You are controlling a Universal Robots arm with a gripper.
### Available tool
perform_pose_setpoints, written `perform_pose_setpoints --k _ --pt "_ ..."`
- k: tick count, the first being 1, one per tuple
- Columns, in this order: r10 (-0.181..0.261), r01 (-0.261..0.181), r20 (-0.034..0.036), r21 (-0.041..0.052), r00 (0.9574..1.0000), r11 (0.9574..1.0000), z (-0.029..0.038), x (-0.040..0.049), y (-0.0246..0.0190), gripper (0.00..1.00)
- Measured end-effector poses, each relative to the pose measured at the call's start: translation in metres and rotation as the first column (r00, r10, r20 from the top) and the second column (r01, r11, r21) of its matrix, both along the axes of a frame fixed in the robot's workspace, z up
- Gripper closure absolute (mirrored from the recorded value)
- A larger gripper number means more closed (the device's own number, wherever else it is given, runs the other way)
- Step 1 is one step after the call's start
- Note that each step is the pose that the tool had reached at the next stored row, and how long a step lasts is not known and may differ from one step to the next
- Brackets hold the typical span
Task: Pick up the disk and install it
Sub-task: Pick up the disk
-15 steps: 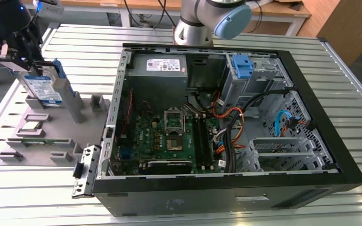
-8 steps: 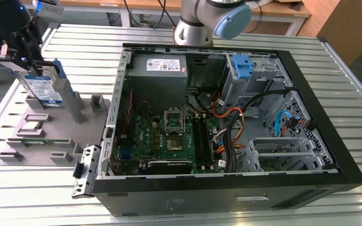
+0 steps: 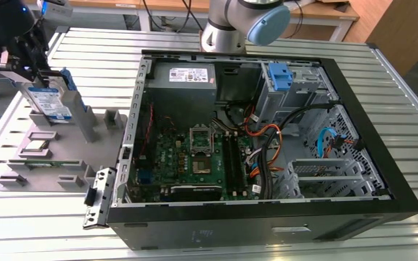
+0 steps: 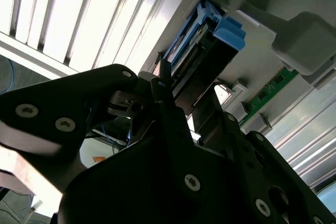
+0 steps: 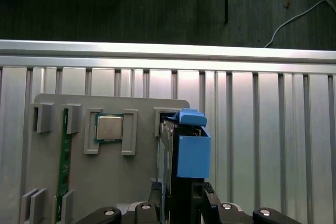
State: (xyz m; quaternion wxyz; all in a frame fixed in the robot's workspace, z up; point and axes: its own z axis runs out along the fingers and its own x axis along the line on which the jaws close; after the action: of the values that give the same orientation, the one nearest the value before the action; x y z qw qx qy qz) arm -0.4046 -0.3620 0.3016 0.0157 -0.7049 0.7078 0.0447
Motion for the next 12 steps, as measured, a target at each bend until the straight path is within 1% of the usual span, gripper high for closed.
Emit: perform_pose_setpoints --k 12 --pt "0.0 0.0 0.0009 0.0 1.0 1.0 0.0 -0.0011 0.0 0.58"
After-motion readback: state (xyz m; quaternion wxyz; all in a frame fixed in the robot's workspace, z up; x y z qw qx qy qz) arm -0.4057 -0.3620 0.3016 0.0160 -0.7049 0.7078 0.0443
